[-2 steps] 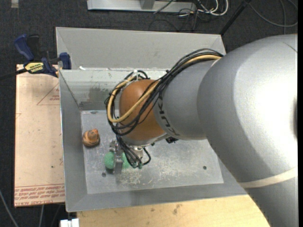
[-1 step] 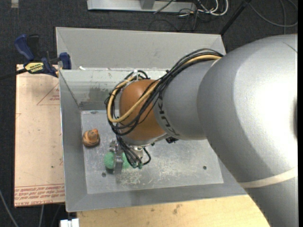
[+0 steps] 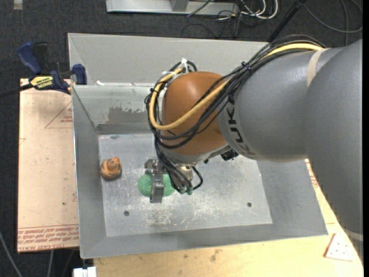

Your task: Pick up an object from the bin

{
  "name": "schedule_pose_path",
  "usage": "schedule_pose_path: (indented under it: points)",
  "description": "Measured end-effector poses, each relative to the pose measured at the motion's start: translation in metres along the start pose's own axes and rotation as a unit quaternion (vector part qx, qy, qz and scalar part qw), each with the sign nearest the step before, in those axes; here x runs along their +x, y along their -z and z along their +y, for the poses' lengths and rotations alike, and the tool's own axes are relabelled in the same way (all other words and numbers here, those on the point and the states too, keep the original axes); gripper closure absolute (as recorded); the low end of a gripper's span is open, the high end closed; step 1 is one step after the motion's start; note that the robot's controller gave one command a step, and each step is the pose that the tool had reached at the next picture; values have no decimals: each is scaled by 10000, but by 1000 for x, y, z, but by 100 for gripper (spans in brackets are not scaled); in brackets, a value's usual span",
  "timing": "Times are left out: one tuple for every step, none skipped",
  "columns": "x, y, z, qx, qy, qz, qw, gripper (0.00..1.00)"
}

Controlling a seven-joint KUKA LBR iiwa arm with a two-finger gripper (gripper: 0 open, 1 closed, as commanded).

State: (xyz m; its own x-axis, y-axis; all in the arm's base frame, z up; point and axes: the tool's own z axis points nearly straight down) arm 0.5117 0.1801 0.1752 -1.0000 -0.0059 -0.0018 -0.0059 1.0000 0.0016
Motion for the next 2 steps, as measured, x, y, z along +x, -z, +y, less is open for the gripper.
schedule_pose_path:
  points:
    - [0, 0, 0, -1, -1, 0, 10000, 100]
    - [-7, 39, -10, 9, -65, 40, 10000, 100]
